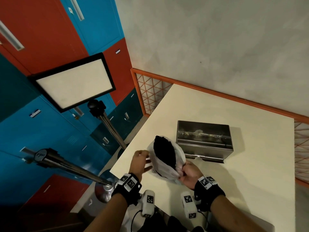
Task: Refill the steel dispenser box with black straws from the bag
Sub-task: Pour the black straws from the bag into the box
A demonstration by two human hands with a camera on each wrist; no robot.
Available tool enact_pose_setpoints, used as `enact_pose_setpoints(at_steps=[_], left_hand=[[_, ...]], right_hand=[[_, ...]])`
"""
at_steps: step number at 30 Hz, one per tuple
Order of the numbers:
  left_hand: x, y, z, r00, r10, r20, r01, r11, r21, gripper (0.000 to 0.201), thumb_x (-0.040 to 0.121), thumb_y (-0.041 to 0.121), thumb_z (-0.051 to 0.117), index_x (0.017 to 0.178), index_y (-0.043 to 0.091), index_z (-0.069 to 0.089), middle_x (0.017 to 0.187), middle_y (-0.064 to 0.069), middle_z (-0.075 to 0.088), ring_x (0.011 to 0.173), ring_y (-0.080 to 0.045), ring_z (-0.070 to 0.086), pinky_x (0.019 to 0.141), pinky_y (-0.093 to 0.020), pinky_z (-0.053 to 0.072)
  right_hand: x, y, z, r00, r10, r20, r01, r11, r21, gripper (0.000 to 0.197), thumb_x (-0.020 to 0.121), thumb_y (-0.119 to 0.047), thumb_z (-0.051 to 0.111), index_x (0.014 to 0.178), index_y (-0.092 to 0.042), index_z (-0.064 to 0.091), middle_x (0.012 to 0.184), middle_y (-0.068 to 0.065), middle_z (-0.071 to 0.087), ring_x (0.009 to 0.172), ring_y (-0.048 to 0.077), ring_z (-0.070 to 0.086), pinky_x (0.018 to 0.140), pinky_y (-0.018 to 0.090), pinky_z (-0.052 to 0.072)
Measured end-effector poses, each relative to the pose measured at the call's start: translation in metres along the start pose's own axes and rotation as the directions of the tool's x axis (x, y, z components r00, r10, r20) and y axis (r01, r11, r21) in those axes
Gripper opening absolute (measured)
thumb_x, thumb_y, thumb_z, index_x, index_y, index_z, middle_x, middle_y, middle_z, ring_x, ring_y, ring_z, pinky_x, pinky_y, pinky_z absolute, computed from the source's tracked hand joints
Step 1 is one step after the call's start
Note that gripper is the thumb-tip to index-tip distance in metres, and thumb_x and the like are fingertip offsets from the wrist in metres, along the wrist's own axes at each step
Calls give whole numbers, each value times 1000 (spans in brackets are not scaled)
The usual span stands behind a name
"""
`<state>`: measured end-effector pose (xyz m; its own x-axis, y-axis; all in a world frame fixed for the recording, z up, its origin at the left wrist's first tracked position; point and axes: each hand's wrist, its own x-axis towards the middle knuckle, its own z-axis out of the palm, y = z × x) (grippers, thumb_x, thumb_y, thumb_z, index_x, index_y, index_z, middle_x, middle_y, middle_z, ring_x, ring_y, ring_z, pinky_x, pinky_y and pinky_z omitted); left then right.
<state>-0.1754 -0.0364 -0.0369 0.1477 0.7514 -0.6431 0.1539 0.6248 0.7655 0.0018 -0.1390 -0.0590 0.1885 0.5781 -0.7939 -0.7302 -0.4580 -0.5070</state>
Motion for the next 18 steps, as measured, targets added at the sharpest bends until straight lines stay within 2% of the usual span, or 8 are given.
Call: enact_pose_setpoints(at_steps=[3, 5, 8, 10, 12, 15, 17, 18], left_hand=[[7, 11, 3, 1000, 28, 9, -29, 990, 137, 37, 94, 36, 66, 121, 12, 57, 117, -11, 67, 107, -30, 67, 84, -45, 62], [10, 14, 7, 999, 43, 1, -42, 973, 227, 35, 92, 31, 66, 118, 10, 61, 118, -14, 67, 106, -31, 67, 83, -45, 63], [7, 20, 10, 998, 63, 18, -66, 978, 198, 17, 93, 15, 57, 102, 5, 67, 105, -16, 71, 99, -33, 68, 79, -43, 62], [1, 21, 11, 997, 49, 53, -58, 982, 180, 15, 94, 8, 51, 88, 4, 64, 90, -14, 66, 90, -31, 65, 73, -37, 59], [-4, 19, 13, 994, 39, 98, -56, 983, 174, 18, 93, 5, 49, 76, 5, 55, 77, -11, 57, 80, -27, 59, 67, -33, 54], [-10, 15, 14, 992, 24, 124, -38, 993, 110, 25, 90, 3, 47, 65, 10, 45, 63, -5, 44, 70, -24, 47, 66, -32, 49], [-10, 14, 12, 995, 10, 101, -10, 1000, 3, 24, 85, 6, 48, 62, 12, 44, 62, -5, 43, 71, -24, 43, 69, -35, 44], [-10, 14, 10, 996, -3, 90, 8, 999, -54, 23, 84, 7, 49, 62, 13, 43, 64, -6, 43, 72, -24, 43, 71, -36, 42]], right_hand=[[1, 4, 0, 999, -45, -2, 44, 980, -192, 41, 82, 20, 23, 69, -2, 55, 54, 8, 42, 45, 18, 37, 53, 30, 29], [-2, 3, 0, 996, -90, 17, 90, 940, -329, 38, 79, 21, 27, 65, -2, 54, 53, 8, 43, 45, 17, 38, 49, 25, 29], [-6, -6, 0, 986, -165, 18, 155, 873, -462, 30, 75, 19, 35, 70, -5, 53, 54, 7, 45, 48, 19, 45, 42, 22, 38], [-11, -15, 1, 984, -180, 12, 168, 892, -420, 18, 76, 6, 45, 80, -10, 52, 65, 7, 48, 64, 24, 52, 49, 28, 49], [-9, -19, 1, 966, -257, -19, 226, 879, -420, 10, 83, -19, 56, 91, -14, 54, 84, 5, 60, 84, 28, 60, 66, 39, 55], [18, -14, -9, 944, -329, 34, 290, 776, -559, 38, 72, -46, 65, 100, -20, 62, 101, 3, 70, 97, 25, 66, 91, 47, 52], [15, -14, -4, 943, -330, 48, 301, 778, -552, 35, 73, -40, 65, 99, -17, 66, 100, 9, 71, 94, 26, 67, 89, 44, 54], [8, -16, 1, 944, -328, 45, 303, 802, -514, 24, 79, -30, 64, 95, -12, 67, 90, 14, 69, 83, 28, 67, 79, 39, 55]])
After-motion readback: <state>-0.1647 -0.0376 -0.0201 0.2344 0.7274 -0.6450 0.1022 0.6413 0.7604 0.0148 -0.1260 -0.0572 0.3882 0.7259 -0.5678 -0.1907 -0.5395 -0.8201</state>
